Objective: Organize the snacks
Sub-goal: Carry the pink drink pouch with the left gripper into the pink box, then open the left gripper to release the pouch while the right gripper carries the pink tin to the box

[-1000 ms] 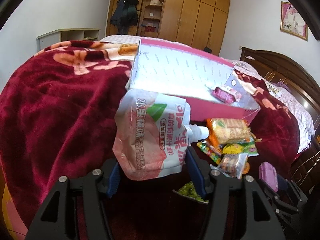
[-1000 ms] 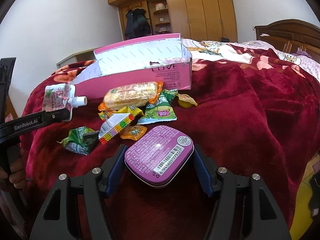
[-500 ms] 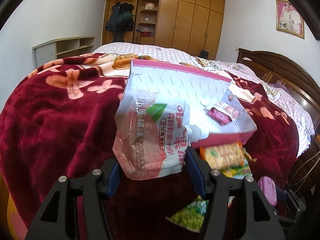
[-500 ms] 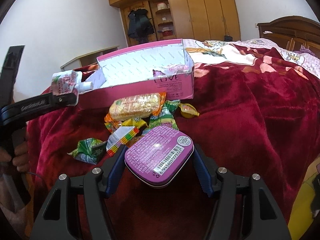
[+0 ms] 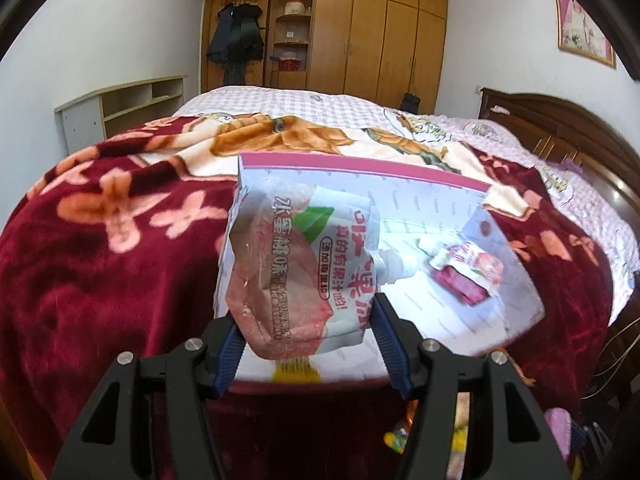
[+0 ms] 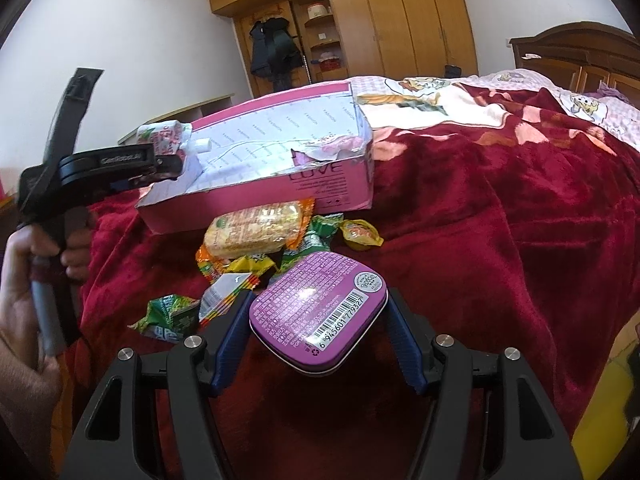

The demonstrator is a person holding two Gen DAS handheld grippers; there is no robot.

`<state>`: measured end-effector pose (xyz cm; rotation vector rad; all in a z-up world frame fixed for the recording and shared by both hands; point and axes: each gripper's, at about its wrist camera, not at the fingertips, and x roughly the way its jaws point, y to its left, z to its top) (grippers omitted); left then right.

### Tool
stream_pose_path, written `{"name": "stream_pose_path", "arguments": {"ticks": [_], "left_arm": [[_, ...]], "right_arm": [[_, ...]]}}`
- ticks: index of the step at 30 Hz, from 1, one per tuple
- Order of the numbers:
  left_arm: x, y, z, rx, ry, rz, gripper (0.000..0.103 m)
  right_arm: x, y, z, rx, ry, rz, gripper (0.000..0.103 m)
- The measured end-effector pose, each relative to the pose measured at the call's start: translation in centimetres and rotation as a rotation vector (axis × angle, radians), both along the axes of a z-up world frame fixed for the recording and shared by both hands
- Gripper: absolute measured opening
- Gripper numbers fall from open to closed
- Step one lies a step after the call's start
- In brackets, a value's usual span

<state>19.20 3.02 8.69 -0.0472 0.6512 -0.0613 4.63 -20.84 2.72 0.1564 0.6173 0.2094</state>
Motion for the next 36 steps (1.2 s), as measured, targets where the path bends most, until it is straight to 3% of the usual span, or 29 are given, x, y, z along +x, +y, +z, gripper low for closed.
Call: {"name": "stream_pose_path", "arguments": {"ticks": [12,21,36], "left_arm": [[5.7,-0.5,-1.9,0.052,0.071,0.03,0.063],[6.9,-0.8,-3.2,0.105,0.103,0.027,0.063],[5.1,-1.3,-2.9,0.079,0.072,0.02,0.084]], "right_arm": [[0.9,-0.7,1.0,0.034,-0.003,0.008,0.066],[1.1,-1.1,0.9,0.06,0.018,0.005,0.066],[2.0,-0.5,1.9,0.042,-0.005,0.024,0.066]]}}
